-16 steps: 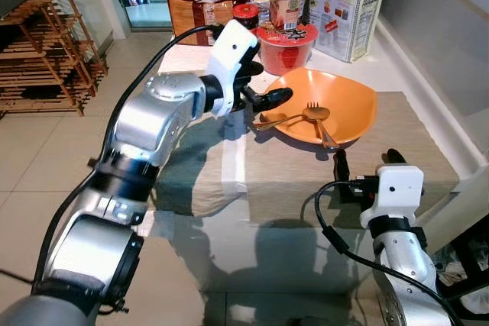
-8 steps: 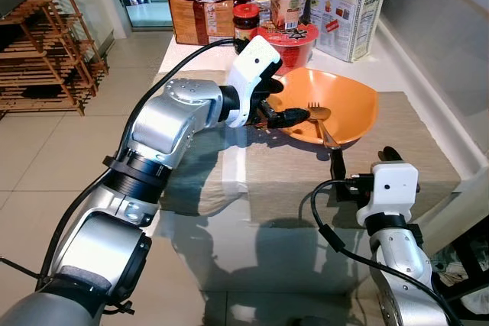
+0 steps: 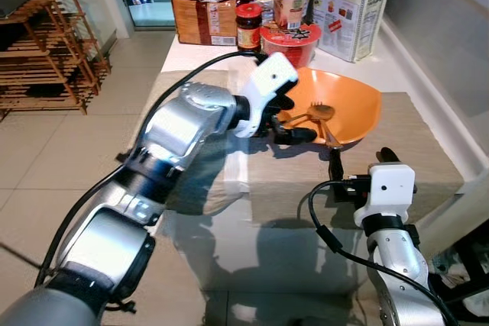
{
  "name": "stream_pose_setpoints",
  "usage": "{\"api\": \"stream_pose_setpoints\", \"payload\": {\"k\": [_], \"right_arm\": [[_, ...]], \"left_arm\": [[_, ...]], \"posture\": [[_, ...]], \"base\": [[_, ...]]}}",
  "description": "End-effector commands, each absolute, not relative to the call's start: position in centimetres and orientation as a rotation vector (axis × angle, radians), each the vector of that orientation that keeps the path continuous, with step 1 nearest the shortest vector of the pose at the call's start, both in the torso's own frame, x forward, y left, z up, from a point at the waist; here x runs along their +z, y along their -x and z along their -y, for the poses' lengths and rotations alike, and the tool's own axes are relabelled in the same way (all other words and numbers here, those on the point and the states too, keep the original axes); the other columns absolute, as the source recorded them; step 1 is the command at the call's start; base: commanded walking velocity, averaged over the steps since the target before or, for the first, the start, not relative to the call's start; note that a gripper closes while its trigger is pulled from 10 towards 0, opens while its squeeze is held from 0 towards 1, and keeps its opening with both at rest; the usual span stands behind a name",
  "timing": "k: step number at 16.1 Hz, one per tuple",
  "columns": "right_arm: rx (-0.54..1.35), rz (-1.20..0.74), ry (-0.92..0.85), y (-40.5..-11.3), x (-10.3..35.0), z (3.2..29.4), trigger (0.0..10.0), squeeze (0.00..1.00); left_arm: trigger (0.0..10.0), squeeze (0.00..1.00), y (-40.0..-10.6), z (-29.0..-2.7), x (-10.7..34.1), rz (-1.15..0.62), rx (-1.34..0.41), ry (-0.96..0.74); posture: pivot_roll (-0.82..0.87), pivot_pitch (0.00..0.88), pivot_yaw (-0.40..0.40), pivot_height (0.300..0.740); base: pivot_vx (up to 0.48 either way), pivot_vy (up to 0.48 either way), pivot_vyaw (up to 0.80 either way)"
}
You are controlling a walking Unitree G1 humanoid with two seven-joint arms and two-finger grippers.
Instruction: Setting the table
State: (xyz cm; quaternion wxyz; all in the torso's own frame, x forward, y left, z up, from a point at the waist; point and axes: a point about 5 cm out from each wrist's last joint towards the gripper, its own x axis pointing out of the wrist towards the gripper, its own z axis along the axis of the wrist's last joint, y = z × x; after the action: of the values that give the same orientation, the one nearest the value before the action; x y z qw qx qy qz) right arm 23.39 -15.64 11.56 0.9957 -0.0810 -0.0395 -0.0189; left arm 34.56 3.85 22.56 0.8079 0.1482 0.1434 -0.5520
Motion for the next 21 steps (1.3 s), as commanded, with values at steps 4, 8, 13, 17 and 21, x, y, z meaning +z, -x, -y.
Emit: {"api": "stream_pose_setpoints", "payload": {"k": [4,8,13,17,21], "right_arm": [[-0.032,0.075,0.165,-23.5,11.4,15.3,10.0,0.00],[-0.040,0.074,0.169,-23.4,11.4,15.4,10.0,0.00],[-0.041,0.071,0.170,-23.4,11.3,15.4,10.0,0.00],[-0.038,0.071,0.170,-23.5,11.3,15.3,10.0,0.00],[-0.035,0.073,0.173,-23.5,11.3,15.3,10.0,0.00]], "left_arm": [[10.0,0.00,-35.8,-3.2,23.6,-0.314,-1.137,-0.343],[10.0,0.00,-36.3,-2.6,23.7,-0.375,-1.124,-0.247],[10.0,0.00,-36.4,-2.6,23.0,-0.444,-1.118,-0.234],[10.0,0.00,-36.4,-2.4,22.6,-0.442,-1.108,-0.328],[10.0,0.00,-36.3,-1.9,22.2,-0.452,-1.116,-0.370]], "posture": [[-0.12,0.000,0.079,0.740],[-0.13,0.000,0.082,0.740],[-0.12,0.000,0.083,0.740],[-0.12,0.000,0.078,0.740],[-0.12,0.000,0.080,0.740]], "base": [[0.000,0.000,0.00],[0.000,0.000,0.00],[0.000,0.000,0.00],[0.000,0.000,0.00],[0.000,0.000,0.00]]}}
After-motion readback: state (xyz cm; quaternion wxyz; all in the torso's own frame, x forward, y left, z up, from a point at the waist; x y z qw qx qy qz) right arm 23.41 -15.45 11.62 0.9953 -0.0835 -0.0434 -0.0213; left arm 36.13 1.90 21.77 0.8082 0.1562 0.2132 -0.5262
